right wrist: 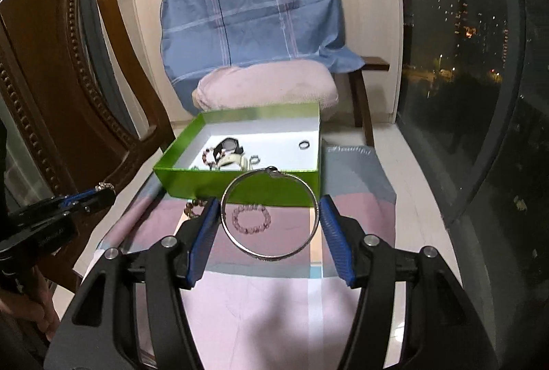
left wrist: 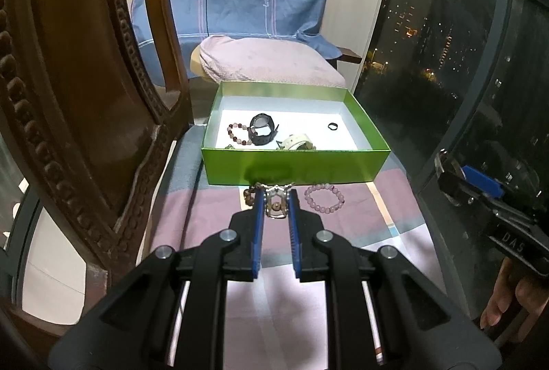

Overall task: Organize jewelry
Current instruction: 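Carry the silver bangle and gold charm in both tools over the green box, then open both tools to drop the bangle and charm into the box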

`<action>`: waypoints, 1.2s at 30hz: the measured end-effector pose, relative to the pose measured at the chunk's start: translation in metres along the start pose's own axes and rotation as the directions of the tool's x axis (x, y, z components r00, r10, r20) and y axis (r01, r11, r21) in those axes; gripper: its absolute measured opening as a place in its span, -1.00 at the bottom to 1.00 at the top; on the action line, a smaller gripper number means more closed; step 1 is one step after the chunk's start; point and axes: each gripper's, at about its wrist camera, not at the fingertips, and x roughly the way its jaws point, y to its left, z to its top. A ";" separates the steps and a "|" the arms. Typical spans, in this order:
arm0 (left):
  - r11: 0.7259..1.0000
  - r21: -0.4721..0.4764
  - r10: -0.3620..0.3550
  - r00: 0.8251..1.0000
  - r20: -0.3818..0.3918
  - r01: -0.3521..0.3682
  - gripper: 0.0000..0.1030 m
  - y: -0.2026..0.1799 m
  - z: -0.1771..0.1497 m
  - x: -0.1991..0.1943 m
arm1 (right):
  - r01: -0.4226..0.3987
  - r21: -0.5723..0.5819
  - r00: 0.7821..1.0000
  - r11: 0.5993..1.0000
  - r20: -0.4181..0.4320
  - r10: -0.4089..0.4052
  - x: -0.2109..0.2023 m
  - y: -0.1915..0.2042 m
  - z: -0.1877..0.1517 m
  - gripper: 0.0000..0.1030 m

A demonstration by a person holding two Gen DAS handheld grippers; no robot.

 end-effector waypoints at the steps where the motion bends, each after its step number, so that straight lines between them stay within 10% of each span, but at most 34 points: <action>1: 1.000 0.002 0.000 1.000 -0.002 0.000 -0.73 -0.001 0.000 0.000 | 0.000 -0.001 1.000 1.000 -0.004 0.000 0.001 0.000 -0.001 0.14; 20: 1.000 -0.010 0.003 1.000 -0.009 -0.003 -0.73 0.002 0.011 0.012 | -0.007 -0.015 1.000 1.000 0.017 0.007 0.005 -0.002 0.011 0.14; 36: 0.996 -0.082 0.030 0.996 -0.083 -0.037 -0.73 0.031 0.093 0.157 | -0.011 0.041 1.000 0.999 -0.023 0.012 0.146 -0.019 0.067 0.14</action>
